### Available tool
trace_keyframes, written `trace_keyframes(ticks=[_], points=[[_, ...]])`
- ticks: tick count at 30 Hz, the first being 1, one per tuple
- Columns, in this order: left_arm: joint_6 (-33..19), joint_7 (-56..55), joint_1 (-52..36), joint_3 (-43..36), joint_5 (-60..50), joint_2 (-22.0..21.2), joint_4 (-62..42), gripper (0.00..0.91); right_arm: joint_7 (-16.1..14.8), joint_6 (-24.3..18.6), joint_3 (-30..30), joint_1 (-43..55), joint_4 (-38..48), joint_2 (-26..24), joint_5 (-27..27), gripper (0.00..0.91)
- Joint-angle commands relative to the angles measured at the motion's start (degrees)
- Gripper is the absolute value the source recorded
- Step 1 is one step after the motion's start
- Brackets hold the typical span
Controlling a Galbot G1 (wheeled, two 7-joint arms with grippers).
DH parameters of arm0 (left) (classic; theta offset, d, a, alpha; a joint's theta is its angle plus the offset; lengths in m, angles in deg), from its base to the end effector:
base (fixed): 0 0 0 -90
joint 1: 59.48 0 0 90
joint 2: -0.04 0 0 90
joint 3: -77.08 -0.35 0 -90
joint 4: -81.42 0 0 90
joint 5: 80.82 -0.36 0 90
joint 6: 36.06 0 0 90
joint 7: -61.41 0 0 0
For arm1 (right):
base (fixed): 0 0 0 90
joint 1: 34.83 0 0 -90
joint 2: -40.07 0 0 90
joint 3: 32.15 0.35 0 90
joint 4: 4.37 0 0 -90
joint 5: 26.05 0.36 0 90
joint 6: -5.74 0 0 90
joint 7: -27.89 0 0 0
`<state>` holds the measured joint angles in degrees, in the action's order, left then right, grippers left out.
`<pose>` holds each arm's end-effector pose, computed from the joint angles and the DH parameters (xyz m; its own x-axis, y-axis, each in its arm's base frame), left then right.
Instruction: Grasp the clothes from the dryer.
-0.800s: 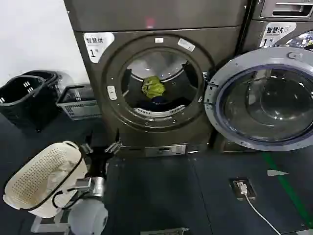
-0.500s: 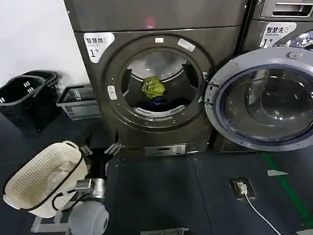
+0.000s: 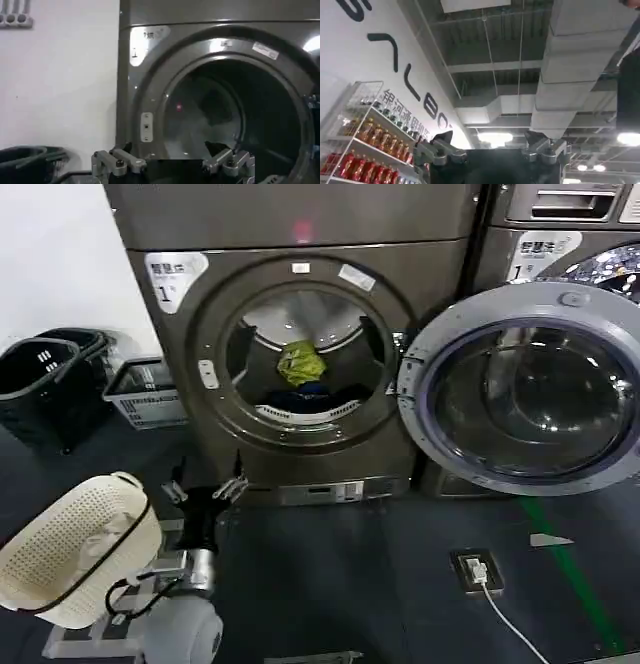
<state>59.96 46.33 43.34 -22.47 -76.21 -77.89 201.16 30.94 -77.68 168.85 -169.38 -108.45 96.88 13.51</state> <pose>0.2610 -0.0149 -0.2424 -0.9855 -0.0197 -0.1687 -0.0276 0.9986 0.0448 -0.1180 -0.4165 0.0585 -0.2000 0.7172 -0.6675 0.9777 0.1901 -0.0887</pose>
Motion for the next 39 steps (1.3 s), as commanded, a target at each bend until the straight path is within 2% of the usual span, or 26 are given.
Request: trace_keyframes(ticks=[1, 32, 39], points=[[0.2, 0.0, -0.2, 0.0, 0.0, 0.0, 0.0, 0.907, -0.3, -0.2, 0.0, 0.0, -0.1, 0.0, 0.1, 0.907], [0.2, 0.7, -0.2, 0.2, -0.1, -0.4, 0.1, 0.907, -2.1, -1.4, -0.6, 0.6, -0.4, 0.5, -0.2, 0.907], [-0.9, 1.6, -0.5, 0.2, -0.2, -0.1, 0.2, 0.907, -2.4, -6.0, -1.0, 0.3, -0.2, 0.6, -0.3, 0.907]])
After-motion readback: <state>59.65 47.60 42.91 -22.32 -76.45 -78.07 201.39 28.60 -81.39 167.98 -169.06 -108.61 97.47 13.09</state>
